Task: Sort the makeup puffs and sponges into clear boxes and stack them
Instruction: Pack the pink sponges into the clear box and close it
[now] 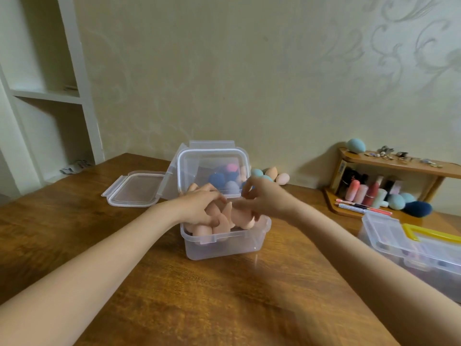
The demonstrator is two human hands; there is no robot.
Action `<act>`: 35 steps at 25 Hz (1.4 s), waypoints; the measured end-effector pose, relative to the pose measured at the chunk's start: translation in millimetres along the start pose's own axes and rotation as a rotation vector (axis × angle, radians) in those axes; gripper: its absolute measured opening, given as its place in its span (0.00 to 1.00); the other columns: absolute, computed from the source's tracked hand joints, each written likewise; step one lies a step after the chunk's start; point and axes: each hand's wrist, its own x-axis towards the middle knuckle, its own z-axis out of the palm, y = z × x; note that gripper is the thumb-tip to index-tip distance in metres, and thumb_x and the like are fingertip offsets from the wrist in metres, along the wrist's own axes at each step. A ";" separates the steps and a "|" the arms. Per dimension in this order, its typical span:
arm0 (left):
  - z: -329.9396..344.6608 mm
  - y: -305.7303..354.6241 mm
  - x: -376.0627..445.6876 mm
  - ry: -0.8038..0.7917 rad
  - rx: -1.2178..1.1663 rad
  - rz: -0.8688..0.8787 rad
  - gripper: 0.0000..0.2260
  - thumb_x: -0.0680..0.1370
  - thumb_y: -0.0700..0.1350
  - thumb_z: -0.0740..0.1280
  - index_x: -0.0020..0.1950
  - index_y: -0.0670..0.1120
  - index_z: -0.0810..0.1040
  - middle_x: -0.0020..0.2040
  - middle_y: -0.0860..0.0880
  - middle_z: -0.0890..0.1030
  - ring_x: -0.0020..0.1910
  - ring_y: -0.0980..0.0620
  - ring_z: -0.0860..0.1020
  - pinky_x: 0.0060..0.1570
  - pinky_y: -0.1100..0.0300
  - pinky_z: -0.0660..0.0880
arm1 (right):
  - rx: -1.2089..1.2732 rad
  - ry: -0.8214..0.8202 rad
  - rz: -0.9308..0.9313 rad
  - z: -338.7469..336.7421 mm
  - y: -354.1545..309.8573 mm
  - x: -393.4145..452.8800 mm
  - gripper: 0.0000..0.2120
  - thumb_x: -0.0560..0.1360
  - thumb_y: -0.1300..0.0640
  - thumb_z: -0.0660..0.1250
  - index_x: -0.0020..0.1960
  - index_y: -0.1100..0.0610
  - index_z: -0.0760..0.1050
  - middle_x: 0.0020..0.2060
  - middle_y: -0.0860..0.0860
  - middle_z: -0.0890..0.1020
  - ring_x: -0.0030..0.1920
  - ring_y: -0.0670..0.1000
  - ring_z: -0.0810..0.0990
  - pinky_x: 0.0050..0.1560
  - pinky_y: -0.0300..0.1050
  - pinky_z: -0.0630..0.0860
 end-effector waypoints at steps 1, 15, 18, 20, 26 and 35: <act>0.2 1.1 -1.7 -0.004 -0.013 0.002 0.26 0.74 0.48 0.67 0.70 0.56 0.64 0.70 0.52 0.64 0.67 0.48 0.61 0.66 0.48 0.66 | -0.126 -0.017 -0.009 6.1 -0.6 1.0 0.10 0.73 0.55 0.68 0.48 0.61 0.73 0.41 0.57 0.82 0.33 0.50 0.78 0.32 0.37 0.72; 0.9 5.4 5.1 -0.007 0.160 0.118 0.26 0.77 0.42 0.62 0.70 0.63 0.62 0.76 0.56 0.52 0.75 0.48 0.49 0.72 0.44 0.57 | -0.366 -0.456 0.002 -10.9 3.1 27.7 0.12 0.76 0.64 0.63 0.56 0.59 0.81 0.51 0.53 0.84 0.43 0.47 0.80 0.44 0.34 0.77; 1.5 2.9 8.6 -0.011 0.228 0.152 0.19 0.78 0.45 0.62 0.65 0.63 0.67 0.76 0.56 0.53 0.74 0.47 0.51 0.71 0.43 0.59 | 0.052 -0.363 0.077 -45.0 15.3 44.0 0.11 0.75 0.71 0.59 0.49 0.65 0.80 0.43 0.57 0.83 0.37 0.48 0.82 0.36 0.33 0.78; -0.1 3.3 11.4 -0.020 0.266 0.151 0.18 0.78 0.47 0.62 0.65 0.62 0.67 0.75 0.56 0.52 0.74 0.46 0.51 0.70 0.43 0.59 | 0.127 -0.027 0.153 -59.3 34.1 76.4 0.12 0.75 0.72 0.58 0.47 0.65 0.79 0.43 0.59 0.80 0.36 0.51 0.79 0.34 0.35 0.79; 1.5 4.6 16.2 -0.052 0.352 0.123 0.19 0.78 0.48 0.62 0.67 0.60 0.64 0.75 0.54 0.51 0.72 0.44 0.53 0.68 0.39 0.61 | -0.587 -0.088 0.262 -4.9 75.7 145.5 0.19 0.65 0.29 0.49 0.49 0.32 0.70 0.60 0.39 0.73 0.64 0.51 0.69 0.66 0.53 0.63; 6.0 1.6 15.8 -0.044 0.351 0.114 0.17 0.79 0.47 0.61 0.66 0.59 0.64 0.74 0.53 0.51 0.72 0.43 0.54 0.69 0.38 0.59 | 0.161 0.521 0.117 -39.5 47.7 94.4 0.11 0.70 0.53 0.72 0.40 0.56 0.70 0.39 0.53 0.79 0.37 0.52 0.75 0.31 0.37 0.70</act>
